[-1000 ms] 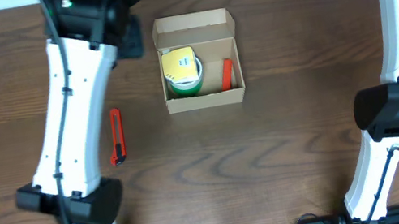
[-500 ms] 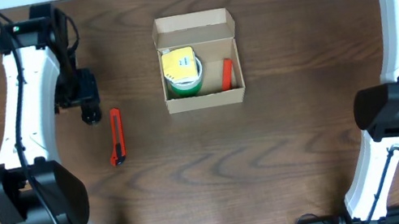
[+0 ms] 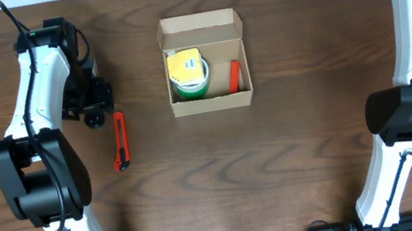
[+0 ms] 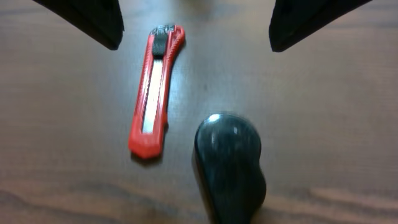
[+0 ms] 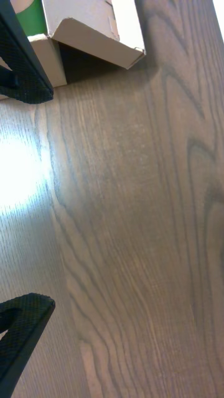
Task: Pack container
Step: 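Move the left gripper above the black pencil sharpener, then lower the left gripper and grasp the black sharpener, then carry the sharpener into the box beside the tape rolls, then release the sharpener and withdraw the left gripper, then move the left gripper down onto the red box cutter and grasp it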
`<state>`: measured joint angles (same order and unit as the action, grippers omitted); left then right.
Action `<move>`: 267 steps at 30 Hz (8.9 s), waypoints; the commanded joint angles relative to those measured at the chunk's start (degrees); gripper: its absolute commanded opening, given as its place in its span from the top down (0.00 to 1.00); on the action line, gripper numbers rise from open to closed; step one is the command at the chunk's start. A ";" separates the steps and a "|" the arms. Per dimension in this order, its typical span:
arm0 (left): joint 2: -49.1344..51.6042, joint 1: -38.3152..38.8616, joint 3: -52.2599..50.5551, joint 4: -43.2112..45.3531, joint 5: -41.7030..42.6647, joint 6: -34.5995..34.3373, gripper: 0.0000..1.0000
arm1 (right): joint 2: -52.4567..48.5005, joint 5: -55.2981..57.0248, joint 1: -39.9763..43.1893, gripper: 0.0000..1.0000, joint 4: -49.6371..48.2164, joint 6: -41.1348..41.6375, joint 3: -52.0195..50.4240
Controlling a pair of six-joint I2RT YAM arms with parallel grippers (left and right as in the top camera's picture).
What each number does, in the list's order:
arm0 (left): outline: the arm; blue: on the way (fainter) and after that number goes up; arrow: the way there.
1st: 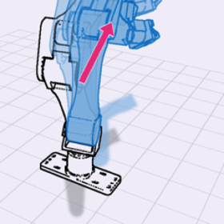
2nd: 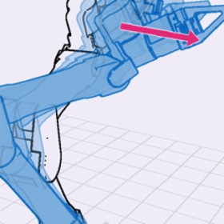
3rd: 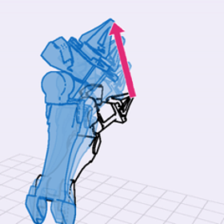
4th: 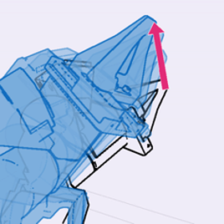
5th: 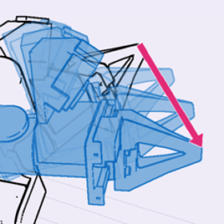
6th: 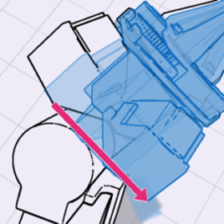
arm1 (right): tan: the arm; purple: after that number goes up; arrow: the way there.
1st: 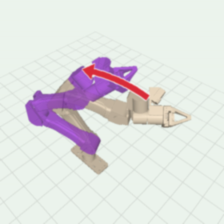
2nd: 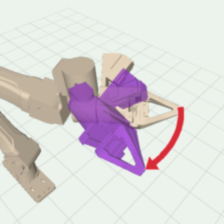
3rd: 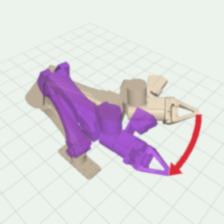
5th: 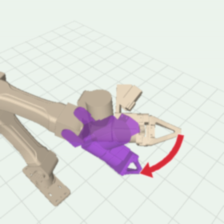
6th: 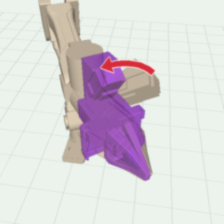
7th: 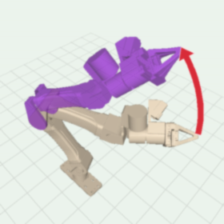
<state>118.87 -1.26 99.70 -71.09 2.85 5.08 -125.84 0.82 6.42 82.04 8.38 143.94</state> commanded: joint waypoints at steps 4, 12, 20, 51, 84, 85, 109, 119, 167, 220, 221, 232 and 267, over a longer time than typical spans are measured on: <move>3.06 -1.55 -0.13 2.21 0.59 1.18 0.21 | 0.68 -0.22 -0.07 0.01 0.07 0.59 0.59; 6.67 -3.02 -0.13 5.05 0.72 3.63 0.19 | 0.68 -0.22 -0.07 0.01 0.07 0.59 0.59; 7.30 -3.02 -0.13 9.94 0.92 3.48 0.11 | 0.68 -0.22 -0.07 0.01 0.07 0.59 0.59; 11.45 -5.09 -0.13 10.71 3.21 0.04 0.10 | 0.68 -0.22 -0.07 0.01 0.07 0.59 0.59; 11.63 -5.09 -0.13 10.03 3.21 0.02 0.61 | 0.68 -0.22 -0.07 0.01 0.07 0.59 0.59; 11.63 -5.09 -0.13 9.99 3.21 0.02 0.64 | 0.68 -0.22 -0.07 0.01 0.07 0.59 0.59; 11.61 -4.17 13.62 -2.84 7.30 -1.60 0.94 | 0.68 -0.22 -0.07 0.01 0.07 0.59 0.59; 11.61 3.30 39.56 -20.39 5.57 -4.79 0.94 | 0.68 -0.22 -0.07 0.01 0.07 0.59 0.59; 28.72 39.69 49.53 -12.85 0.00 -33.75 0.94 | 0.68 -0.22 -0.07 0.01 0.07 0.59 0.59; 5.07 29.79 39.60 -25.73 -20.79 -25.22 0.69 | 0.68 -0.22 -0.07 0.01 0.07 0.59 0.59; 5.07 28.59 37.46 -25.73 -19.65 -24.17 0.69 | 0.68 -0.22 -0.07 0.01 0.07 0.59 0.59; -0.07 20.65 8.17 -24.52 -16.52 -17.86 0.78 | 0.68 -0.22 -0.07 0.01 0.07 0.59 0.59; -17.22 6.23 -34.10 24.00 4.22 -7.56 0.26 | 0.68 -0.22 -0.07 0.01 0.07 0.59 0.59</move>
<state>100.55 6.20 65.43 -47.44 6.87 -2.81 -125.84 0.82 6.42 82.06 8.40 143.94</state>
